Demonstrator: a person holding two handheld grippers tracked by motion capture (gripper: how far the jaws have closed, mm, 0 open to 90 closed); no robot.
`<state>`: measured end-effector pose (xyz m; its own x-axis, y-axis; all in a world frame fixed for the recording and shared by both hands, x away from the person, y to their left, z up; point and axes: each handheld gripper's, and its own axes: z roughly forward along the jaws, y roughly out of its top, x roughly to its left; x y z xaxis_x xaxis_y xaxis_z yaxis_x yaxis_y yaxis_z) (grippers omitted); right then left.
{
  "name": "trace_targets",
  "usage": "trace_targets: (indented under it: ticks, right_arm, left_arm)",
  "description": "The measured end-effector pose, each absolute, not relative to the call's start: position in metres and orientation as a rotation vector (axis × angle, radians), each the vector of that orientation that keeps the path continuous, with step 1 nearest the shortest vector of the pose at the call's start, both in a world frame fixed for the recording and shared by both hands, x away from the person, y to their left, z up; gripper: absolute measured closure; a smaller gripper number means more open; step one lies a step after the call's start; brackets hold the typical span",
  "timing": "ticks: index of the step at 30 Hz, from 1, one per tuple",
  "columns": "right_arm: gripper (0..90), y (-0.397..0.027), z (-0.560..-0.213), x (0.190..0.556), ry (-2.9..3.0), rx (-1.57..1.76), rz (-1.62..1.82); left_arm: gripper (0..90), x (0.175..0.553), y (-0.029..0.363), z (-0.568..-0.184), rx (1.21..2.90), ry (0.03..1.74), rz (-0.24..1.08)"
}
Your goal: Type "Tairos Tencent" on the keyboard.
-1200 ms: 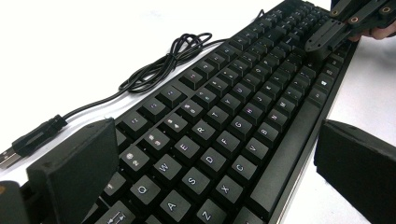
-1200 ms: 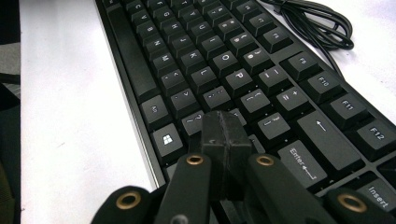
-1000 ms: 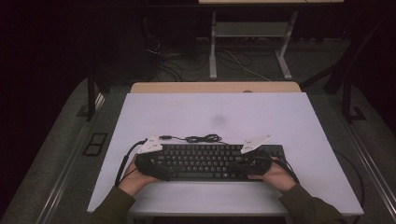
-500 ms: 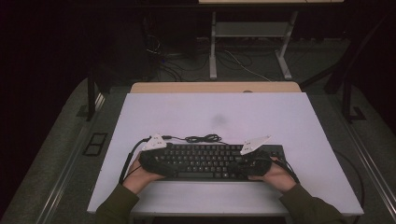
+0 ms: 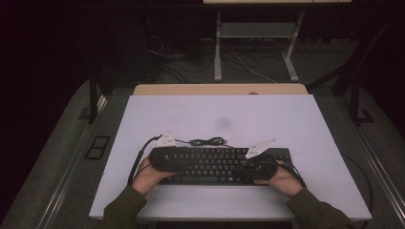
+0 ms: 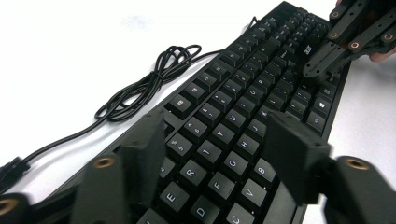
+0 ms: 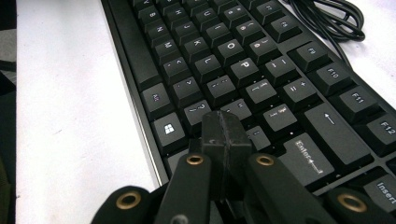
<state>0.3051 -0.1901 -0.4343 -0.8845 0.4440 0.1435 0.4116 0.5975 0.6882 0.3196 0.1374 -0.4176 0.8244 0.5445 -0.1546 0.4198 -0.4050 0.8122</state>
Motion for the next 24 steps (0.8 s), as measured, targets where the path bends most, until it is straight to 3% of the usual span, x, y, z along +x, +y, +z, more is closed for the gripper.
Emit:
trace_targets:
  ticks: [1,15,17,24]
  right_arm:
    - [89.2,-0.19,-0.434,0.304,2.769,0.747,1.173]
    - [89.2,-0.19,-0.434,0.305,2.772,0.742,1.178]
    - [89.2,-0.19,-0.434,0.305,2.772,0.743,1.177]
    - [89.2,-0.19,-0.434,0.305,2.773,0.743,1.176]
  left_arm:
    - [45.9,0.321,0.137,-0.417,2.054,0.703,0.165]
    - [77.7,0.332,0.127,-0.416,2.088,0.693,0.124]
    - [86.0,0.332,0.127,-0.418,2.097,0.696,0.112]
    - [89.4,0.334,0.127,-0.422,2.133,0.7,0.096]
